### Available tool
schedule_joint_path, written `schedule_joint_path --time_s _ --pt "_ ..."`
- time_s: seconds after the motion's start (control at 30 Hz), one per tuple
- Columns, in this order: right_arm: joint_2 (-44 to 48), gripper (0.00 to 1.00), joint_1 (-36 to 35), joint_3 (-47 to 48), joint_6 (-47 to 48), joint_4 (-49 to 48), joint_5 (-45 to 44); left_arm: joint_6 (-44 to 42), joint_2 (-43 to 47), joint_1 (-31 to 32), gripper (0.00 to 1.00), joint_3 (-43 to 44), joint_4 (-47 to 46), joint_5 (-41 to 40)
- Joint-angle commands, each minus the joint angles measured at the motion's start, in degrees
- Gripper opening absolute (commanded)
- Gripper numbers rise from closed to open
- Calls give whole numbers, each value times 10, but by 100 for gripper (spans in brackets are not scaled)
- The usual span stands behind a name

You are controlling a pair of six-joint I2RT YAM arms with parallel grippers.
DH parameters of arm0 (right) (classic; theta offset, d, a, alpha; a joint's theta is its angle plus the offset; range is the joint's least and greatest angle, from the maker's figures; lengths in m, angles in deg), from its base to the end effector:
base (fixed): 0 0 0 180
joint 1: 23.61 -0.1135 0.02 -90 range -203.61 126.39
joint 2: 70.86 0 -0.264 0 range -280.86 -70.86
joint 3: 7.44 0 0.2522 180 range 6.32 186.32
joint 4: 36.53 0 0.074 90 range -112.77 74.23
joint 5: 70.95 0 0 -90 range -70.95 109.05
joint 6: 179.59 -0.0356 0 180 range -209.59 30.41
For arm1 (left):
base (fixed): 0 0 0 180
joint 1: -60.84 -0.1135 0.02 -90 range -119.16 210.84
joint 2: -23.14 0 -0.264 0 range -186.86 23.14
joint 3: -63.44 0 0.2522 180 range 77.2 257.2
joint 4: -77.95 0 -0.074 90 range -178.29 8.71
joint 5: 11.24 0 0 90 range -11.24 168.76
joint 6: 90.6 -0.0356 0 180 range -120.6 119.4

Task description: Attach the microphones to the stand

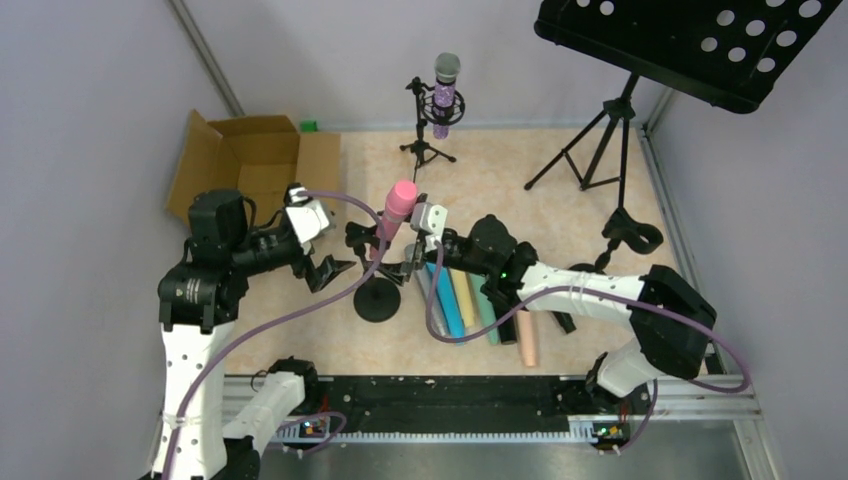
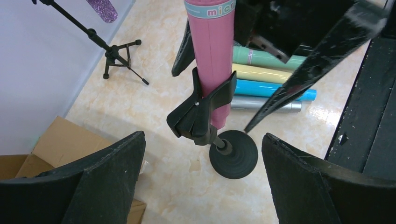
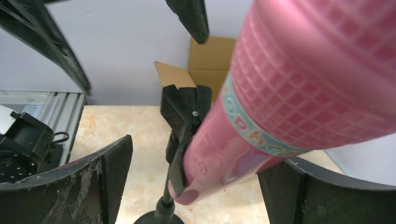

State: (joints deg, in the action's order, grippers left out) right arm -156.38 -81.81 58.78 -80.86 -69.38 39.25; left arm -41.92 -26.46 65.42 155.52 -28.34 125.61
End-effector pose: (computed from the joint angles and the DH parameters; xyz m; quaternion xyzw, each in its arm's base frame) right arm 0.1697 0.2970 0.3185 -0.4508 0.4322 0.4222 0.6571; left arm 0.1165 -0.0354 0.4339 0.4914 0.6602 -0.1869 0.5365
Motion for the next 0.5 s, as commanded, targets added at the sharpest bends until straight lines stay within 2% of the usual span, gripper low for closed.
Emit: schedule_joint_path --time_s 0.0,0.1,0.17,0.3,0.47 --pt "-24 95 17 38 -1 -7 22 16 15 -2 99 20 5 4" --pt "-27 91 28 37 -10 -6 36 19 20 -2 99 19 6 3" --pt "-28 85 35 38 -20 0 50 23 23 -2 99 18 4 6" --pt "-27 54 54 34 -54 -19 95 58 25 -2 99 20 -19 13" --pt "-27 31 55 48 -59 -14 113 65 26 -2 99 15 -29 11"
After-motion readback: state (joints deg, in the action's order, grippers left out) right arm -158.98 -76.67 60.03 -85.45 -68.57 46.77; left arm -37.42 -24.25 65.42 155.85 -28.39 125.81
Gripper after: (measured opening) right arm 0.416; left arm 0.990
